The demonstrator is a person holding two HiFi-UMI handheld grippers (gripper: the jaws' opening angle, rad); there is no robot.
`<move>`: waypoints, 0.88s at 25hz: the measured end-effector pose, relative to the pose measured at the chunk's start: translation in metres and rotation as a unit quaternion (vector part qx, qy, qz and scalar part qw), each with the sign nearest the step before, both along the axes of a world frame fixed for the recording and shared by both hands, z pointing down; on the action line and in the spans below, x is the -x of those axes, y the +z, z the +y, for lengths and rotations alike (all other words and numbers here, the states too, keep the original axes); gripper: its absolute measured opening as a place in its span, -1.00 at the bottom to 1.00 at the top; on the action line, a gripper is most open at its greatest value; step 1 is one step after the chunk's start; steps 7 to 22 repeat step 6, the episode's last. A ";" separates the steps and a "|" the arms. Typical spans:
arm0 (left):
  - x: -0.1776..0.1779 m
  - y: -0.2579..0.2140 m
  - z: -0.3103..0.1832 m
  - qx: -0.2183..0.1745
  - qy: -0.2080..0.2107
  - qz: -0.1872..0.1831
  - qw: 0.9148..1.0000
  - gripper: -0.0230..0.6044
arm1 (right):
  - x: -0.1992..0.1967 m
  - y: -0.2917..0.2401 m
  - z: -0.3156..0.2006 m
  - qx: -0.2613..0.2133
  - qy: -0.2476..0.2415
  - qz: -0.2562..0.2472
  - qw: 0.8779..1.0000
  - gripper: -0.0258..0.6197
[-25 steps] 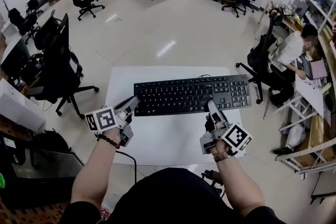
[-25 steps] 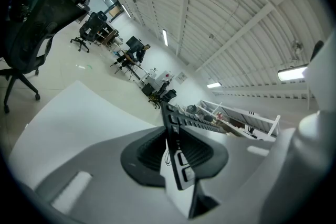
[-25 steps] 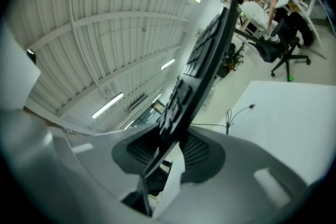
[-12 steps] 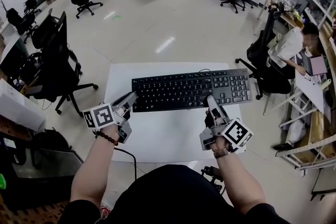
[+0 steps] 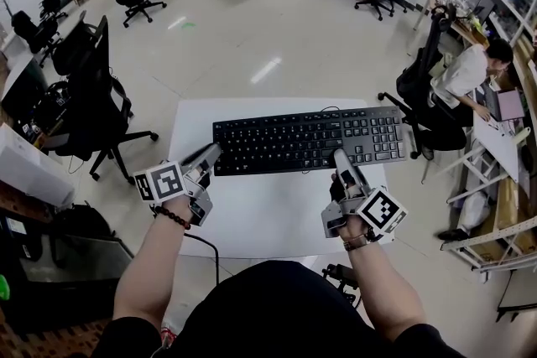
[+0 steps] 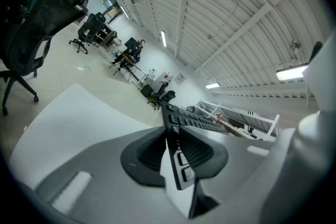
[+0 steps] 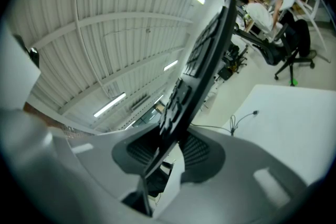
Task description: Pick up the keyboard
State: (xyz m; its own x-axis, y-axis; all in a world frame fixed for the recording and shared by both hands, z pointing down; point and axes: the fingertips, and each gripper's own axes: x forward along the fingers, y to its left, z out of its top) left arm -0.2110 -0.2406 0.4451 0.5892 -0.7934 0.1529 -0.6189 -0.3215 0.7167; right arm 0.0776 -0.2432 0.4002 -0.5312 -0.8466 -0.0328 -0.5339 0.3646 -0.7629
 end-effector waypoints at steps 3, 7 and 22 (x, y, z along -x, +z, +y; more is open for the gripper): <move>-0.003 0.001 0.003 0.000 0.000 0.000 1.000 -0.65 | -0.005 0.003 0.002 0.004 0.004 0.005 1.000 -0.56; -0.006 0.002 0.005 0.001 -0.002 0.001 1.000 -0.65 | -0.009 0.005 0.004 0.005 0.005 0.009 1.000 -0.56; -0.006 0.002 0.005 0.001 -0.002 0.001 1.000 -0.65 | -0.009 0.005 0.004 0.005 0.005 0.009 1.000 -0.56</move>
